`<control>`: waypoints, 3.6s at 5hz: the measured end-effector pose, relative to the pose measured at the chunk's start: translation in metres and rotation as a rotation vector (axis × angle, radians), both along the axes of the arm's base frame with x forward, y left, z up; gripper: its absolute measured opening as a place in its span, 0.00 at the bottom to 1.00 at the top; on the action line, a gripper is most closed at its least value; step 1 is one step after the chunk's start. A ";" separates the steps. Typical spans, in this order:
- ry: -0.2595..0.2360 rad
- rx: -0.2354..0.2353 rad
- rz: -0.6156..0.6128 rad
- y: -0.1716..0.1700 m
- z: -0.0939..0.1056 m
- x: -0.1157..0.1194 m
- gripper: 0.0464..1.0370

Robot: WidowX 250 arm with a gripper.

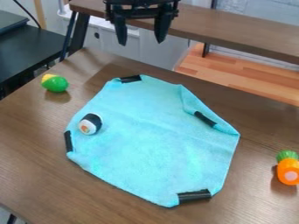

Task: Remove the black and white figure from the top of the cloth

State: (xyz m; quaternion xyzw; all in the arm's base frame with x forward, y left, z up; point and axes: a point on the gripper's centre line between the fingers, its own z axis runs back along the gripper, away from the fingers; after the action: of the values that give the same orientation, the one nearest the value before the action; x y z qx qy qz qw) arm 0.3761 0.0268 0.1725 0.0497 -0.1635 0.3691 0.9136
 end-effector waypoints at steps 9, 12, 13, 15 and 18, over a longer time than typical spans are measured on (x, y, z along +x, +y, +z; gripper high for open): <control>0.260 0.049 -0.447 0.052 -0.103 -0.042 0.96; 0.229 0.053 -0.521 0.076 -0.122 -0.047 0.96; 0.240 0.044 -0.519 0.079 -0.134 -0.047 0.96; 0.228 0.007 -0.504 0.079 -0.154 -0.045 0.96; 0.211 -0.081 -0.456 0.084 -0.175 -0.046 0.51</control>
State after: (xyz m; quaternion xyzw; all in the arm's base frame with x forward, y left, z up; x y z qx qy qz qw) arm 0.3298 0.1105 -0.0025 0.0131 -0.0592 0.1523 0.9865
